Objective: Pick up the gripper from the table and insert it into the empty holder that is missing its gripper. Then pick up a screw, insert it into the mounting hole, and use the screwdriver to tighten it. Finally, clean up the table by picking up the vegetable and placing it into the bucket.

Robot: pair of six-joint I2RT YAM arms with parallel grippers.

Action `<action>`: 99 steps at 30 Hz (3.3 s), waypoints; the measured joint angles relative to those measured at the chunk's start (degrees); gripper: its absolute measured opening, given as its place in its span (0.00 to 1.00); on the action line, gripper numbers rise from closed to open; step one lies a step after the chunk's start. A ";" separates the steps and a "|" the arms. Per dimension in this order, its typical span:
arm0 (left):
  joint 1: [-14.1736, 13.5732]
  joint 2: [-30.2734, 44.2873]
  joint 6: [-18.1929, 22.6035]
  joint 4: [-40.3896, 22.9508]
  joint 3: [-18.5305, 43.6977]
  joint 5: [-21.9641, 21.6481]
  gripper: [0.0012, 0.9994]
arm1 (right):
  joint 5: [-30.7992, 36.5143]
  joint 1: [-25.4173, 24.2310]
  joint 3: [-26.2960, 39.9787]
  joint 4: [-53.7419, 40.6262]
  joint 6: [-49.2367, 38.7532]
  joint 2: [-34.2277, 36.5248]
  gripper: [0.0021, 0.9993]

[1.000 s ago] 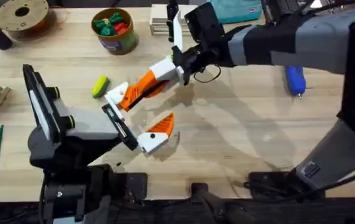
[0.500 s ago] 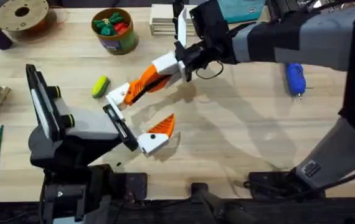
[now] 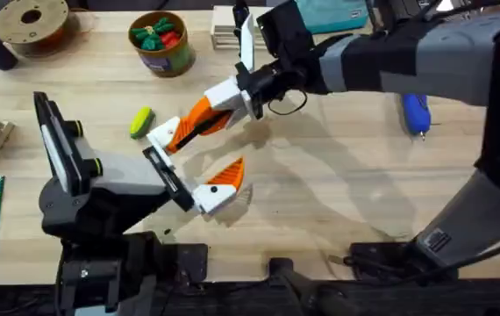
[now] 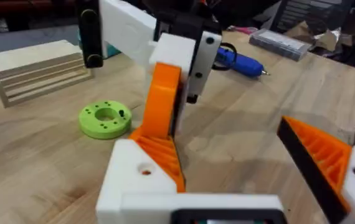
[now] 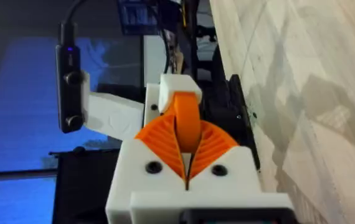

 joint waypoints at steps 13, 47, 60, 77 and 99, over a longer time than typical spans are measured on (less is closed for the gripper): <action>0.34 0.33 -1.76 0.17 0.00 -1.58 0.99 | 5.22 1.03 0.12 0.89 0.94 -0.98 0.00; -0.08 0.31 -1.88 0.02 0.00 0.28 0.99 | 11.53 0.80 -4.83 1.06 0.92 -7.13 0.00; 0.10 0.96 -2.69 0.11 0.00 -1.25 0.99 | 19.04 2.93 -19.49 35.75 22.06 -8.50 0.00; 0.86 0.96 -3.22 0.45 0.00 -4.70 0.99 | 25.97 6.20 -19.49 37.34 23.45 -8.85 0.00; 0.86 0.94 -3.18 0.48 0.00 -5.16 0.99 | 25.36 6.47 -19.49 37.26 23.65 -8.85 0.12</action>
